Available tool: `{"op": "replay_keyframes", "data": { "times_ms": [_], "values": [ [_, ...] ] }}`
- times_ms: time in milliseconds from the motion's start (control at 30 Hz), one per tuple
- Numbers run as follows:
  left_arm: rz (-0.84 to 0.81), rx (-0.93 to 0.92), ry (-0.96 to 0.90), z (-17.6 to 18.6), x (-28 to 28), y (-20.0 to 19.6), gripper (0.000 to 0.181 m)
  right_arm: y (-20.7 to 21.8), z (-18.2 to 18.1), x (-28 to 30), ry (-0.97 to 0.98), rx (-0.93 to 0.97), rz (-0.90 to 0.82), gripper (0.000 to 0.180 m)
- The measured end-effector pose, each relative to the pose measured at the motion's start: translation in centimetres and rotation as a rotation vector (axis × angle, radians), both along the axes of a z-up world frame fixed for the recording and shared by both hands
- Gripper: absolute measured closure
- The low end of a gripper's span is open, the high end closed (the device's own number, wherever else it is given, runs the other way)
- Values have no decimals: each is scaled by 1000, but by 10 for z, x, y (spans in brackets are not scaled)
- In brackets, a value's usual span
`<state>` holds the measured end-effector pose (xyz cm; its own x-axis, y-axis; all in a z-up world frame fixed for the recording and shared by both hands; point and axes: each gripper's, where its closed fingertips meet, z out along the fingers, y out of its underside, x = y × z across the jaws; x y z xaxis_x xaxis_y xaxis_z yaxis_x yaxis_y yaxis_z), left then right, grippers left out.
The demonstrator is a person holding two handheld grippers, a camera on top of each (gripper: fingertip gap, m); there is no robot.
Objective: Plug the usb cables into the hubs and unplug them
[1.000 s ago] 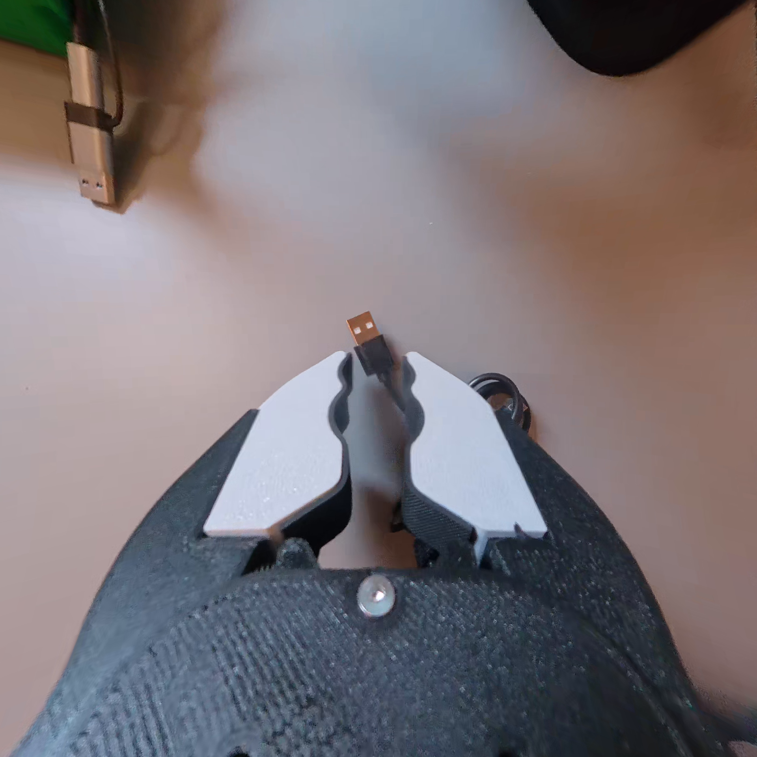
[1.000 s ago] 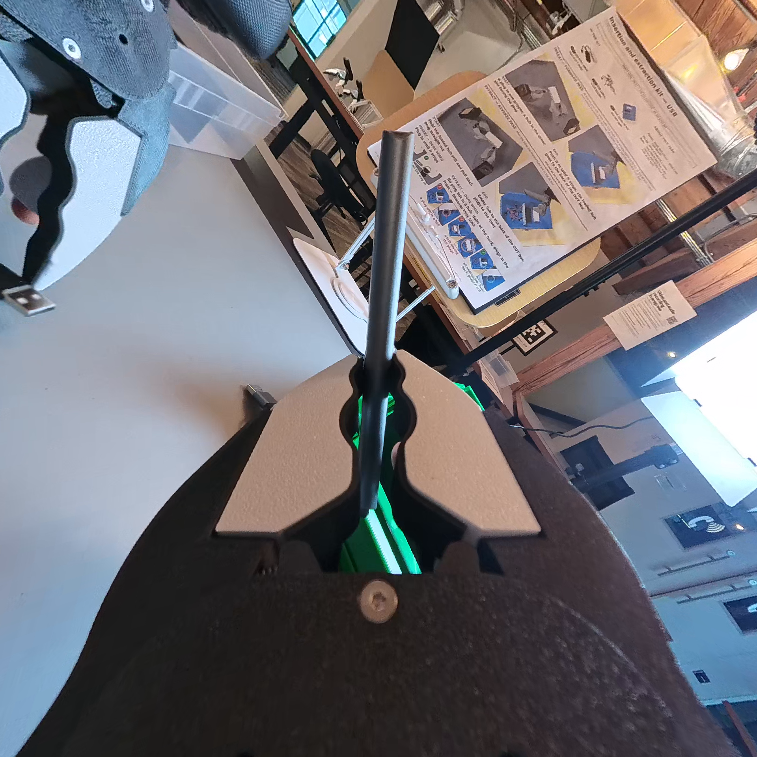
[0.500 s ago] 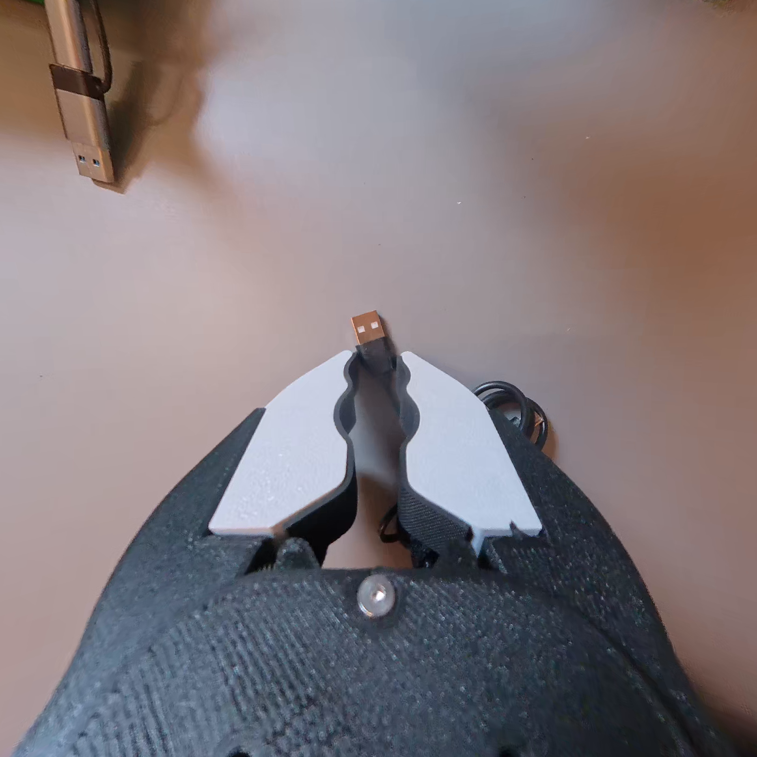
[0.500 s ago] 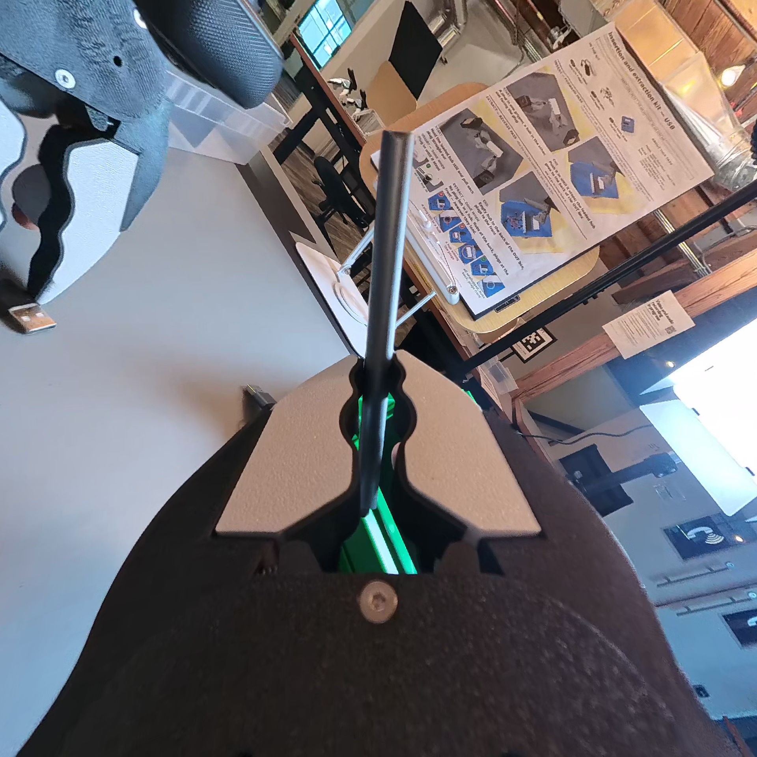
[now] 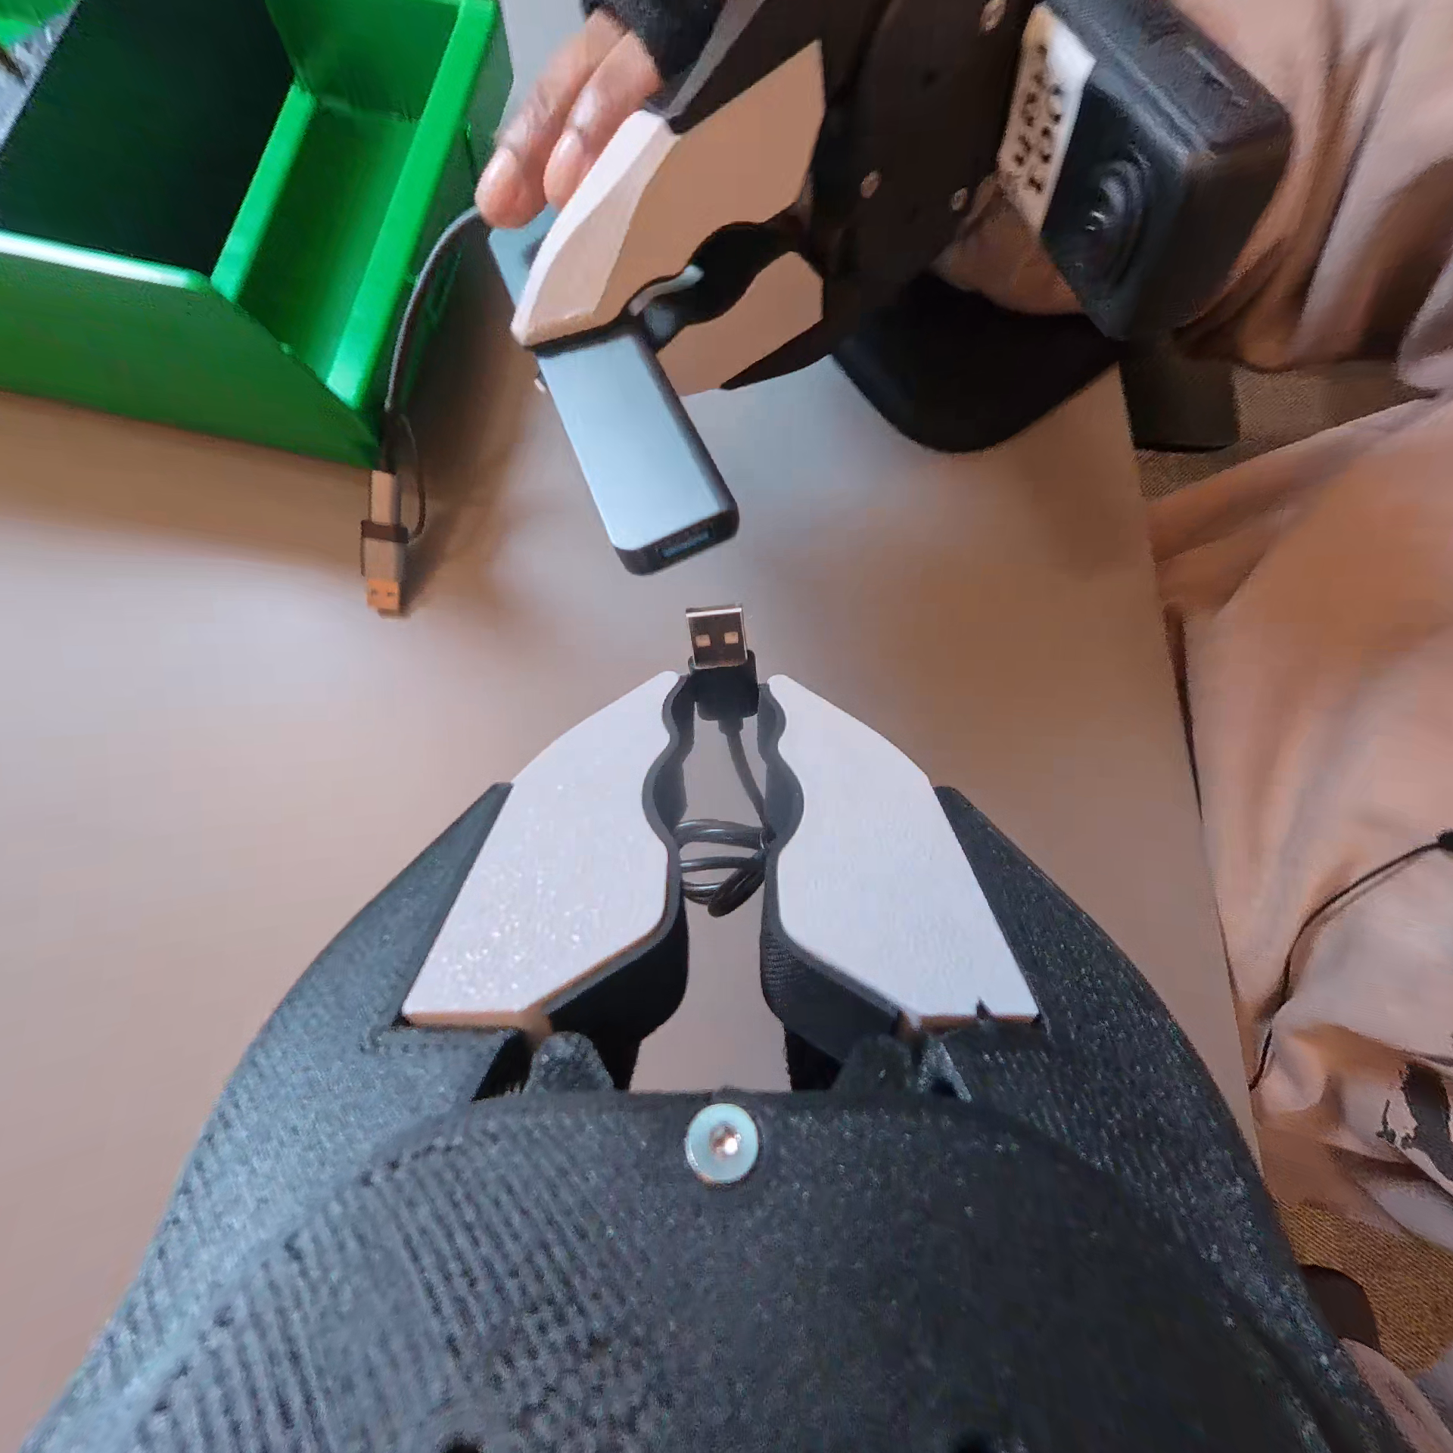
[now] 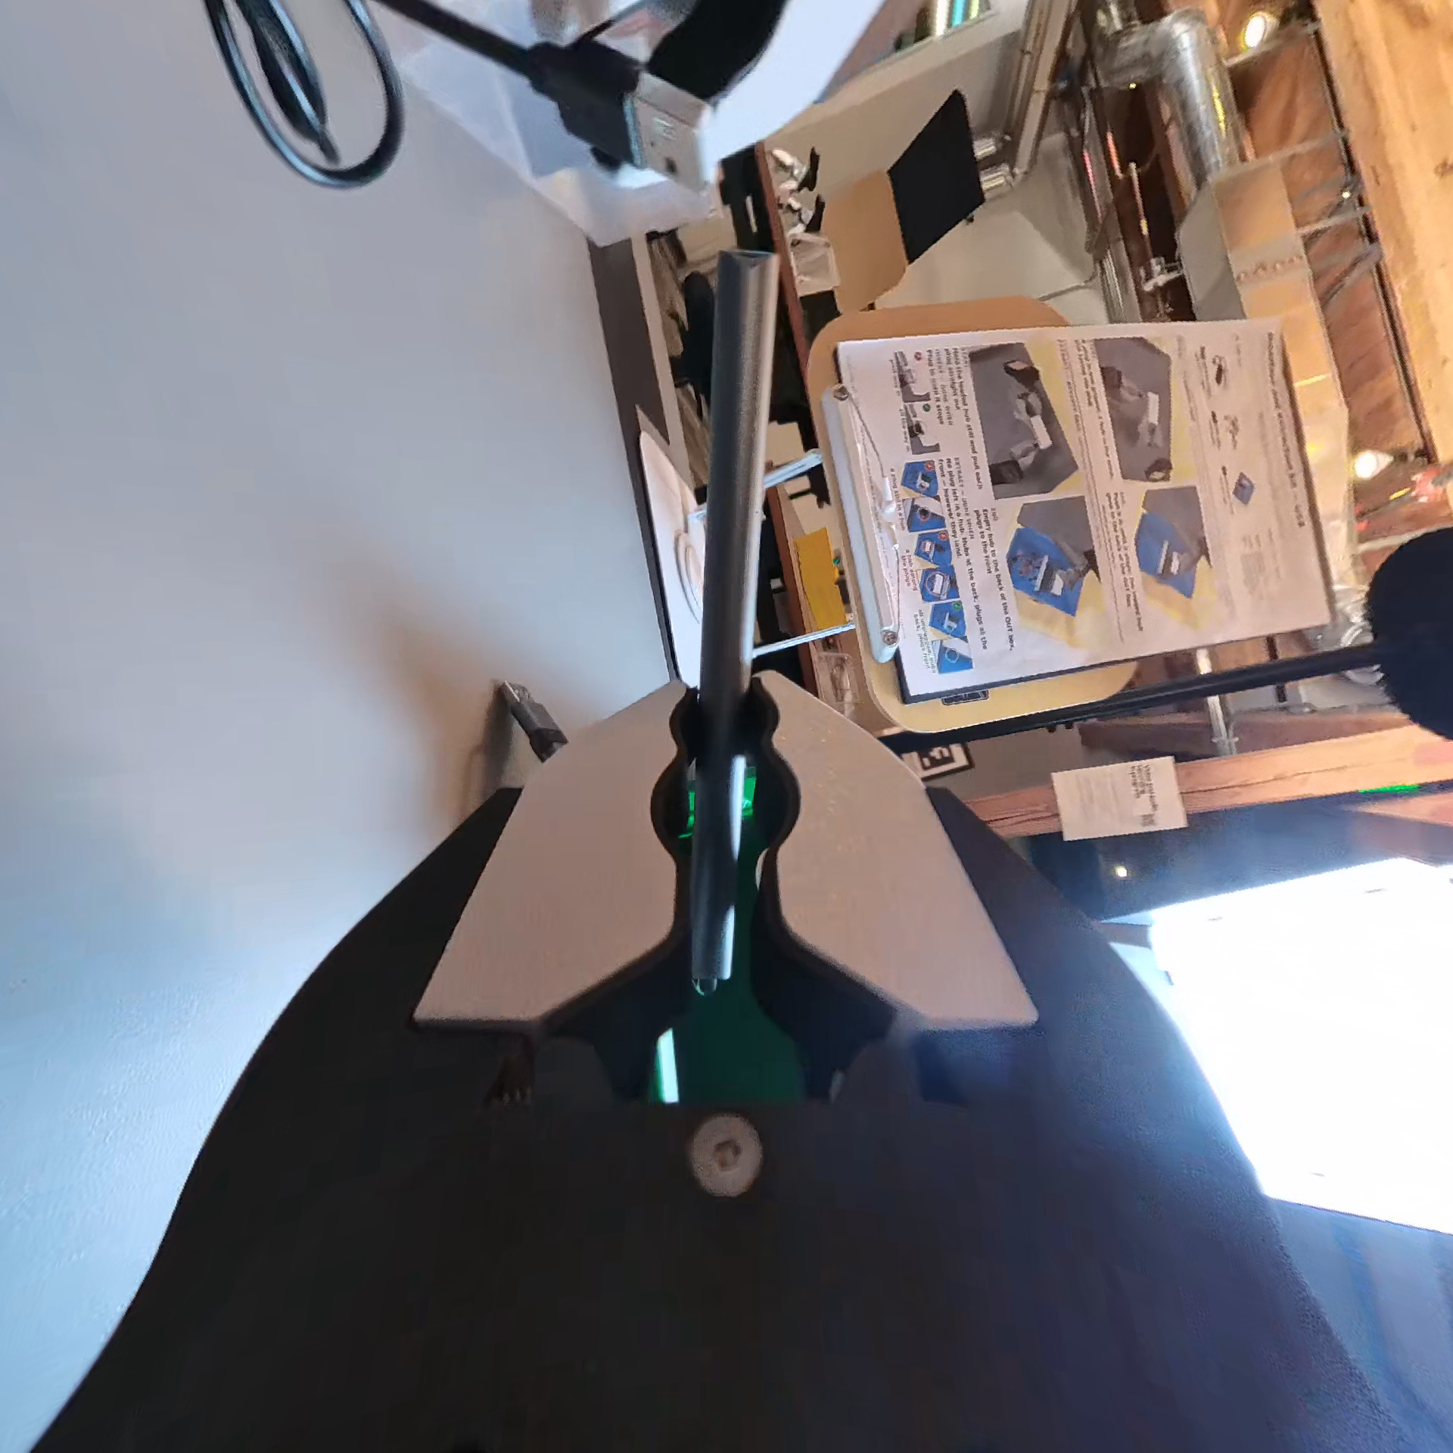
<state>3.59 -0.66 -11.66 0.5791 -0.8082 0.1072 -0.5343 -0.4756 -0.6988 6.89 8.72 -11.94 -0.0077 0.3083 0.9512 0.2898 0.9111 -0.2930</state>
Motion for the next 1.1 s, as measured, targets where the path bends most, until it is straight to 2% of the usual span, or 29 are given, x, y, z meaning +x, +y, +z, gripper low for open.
{"op": "replay_keyframes", "data": {
  "times_ms": [33,400,567,967,1100],
  "values": [
    [14,-18,22,-4,-2,2,165,0,-3,-2,-17,30,-11,169],
    [64,-210,164,-56,-16,3,165,-6,-43,-16,-217,278,-32,169],
    [48,-275,222,-77,-19,0,165,-5,-47,-12,-264,313,-17,169],
    [29,-291,261,-89,-6,1,165,-9,-56,-7,-371,420,-25,169],
    [39,-258,200,-81,-3,5,165,-9,-52,-5,-388,428,-40,169]
  ]
}}
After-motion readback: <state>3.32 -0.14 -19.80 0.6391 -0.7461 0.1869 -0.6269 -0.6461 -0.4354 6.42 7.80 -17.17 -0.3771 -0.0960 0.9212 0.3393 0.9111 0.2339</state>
